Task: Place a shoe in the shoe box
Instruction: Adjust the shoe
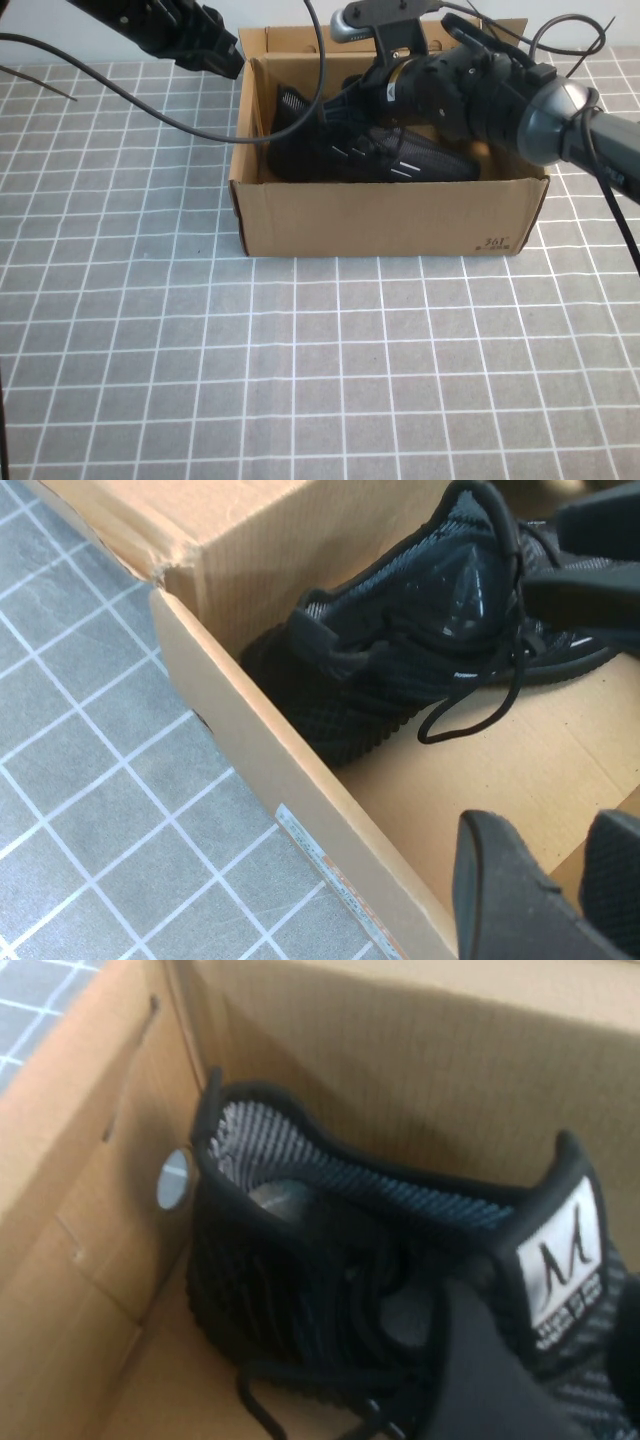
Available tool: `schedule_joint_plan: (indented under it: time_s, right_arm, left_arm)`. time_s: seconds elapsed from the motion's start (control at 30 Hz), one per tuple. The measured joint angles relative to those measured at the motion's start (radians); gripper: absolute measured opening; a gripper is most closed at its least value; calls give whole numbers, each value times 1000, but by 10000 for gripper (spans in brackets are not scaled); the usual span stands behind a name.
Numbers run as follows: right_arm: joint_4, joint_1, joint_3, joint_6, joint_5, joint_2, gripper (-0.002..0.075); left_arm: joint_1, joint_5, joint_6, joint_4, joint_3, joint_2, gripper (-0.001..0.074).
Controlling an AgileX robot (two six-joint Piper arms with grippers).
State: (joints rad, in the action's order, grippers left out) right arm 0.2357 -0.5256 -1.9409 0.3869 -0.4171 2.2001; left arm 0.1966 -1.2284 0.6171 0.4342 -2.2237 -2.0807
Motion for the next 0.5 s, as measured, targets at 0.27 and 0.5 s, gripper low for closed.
schedule_joint_plan:
  time_s: [0.27,0.5]
  right_arm:
    - [1,1,0,0,-24,0,214]
    - [1,1,-12,-2,-69,0,151]
  left_arm:
    - [0,-7,0,0,0,0,165]
    - [-2,-11,0,0,0,0,165]
